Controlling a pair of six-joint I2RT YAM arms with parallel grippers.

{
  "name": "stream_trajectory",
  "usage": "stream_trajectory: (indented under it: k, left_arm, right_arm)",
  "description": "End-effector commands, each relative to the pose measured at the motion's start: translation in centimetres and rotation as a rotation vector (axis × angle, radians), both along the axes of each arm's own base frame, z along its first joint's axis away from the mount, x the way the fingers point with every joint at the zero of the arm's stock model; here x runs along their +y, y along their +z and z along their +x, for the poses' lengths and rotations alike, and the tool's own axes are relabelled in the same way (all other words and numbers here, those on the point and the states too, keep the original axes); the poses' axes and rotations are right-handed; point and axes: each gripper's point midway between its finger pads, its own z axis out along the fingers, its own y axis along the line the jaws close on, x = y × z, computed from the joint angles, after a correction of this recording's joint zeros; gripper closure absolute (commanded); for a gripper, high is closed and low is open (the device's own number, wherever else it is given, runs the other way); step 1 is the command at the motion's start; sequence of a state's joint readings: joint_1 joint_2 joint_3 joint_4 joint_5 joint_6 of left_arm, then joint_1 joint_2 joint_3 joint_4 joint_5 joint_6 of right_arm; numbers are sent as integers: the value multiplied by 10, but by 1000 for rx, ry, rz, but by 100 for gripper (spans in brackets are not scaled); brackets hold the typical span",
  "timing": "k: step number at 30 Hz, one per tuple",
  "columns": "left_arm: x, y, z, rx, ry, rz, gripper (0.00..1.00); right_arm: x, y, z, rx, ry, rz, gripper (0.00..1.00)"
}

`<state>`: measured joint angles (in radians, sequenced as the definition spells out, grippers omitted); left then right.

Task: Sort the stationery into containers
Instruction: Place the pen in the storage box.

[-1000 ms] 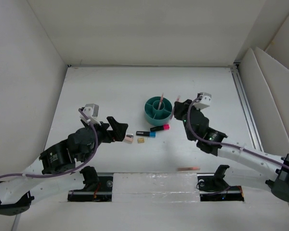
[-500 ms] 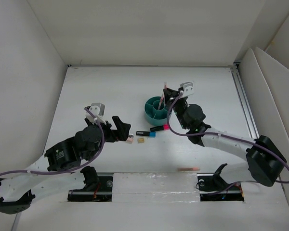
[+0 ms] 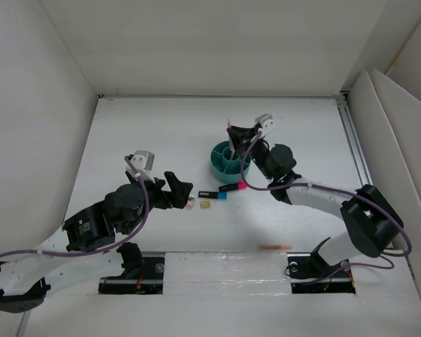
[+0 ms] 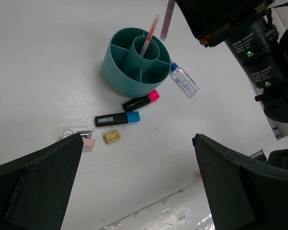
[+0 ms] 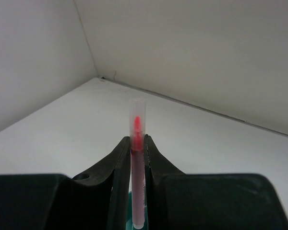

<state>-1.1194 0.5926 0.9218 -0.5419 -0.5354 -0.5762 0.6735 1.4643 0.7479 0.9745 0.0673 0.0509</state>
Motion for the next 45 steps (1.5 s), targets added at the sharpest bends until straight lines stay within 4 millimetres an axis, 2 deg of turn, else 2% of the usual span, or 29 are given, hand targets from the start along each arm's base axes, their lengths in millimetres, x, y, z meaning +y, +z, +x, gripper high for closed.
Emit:
stream_trajectory:
  k: [1, 10, 15, 16, 19, 26, 45]
  left_arm:
    - [-3, 4, -1, -27, -23, -12, 0]
    - [-11, 9, -8, -43, -94, -31, 0]
    - [-13, 11, -8, -51, -105, -34, 0]
    - [-11, 10, -9, -52, -105, -37, 0]
    - [-12, 14, -12, -62, -125, -49, 0]
    - [-12, 22, -15, -83, -146, -78, 0]
    - [-13, 21, -17, -89, -166, -81, 0]
  right_arm:
    - [13, 17, -4, -54, 58, 72, 100]
    - [22, -9, -4, -22, 81, 69, 100]
    - [22, -32, 0, 10, 71, 48, 100]
    - [22, -30, 0, 3, 72, 53, 100]
    - [21, -40, 1, 19, 61, 45, 100]
    - [20, -46, 6, 28, 40, 44, 100]
    - [15, -58, 13, 33, -9, 18, 100]
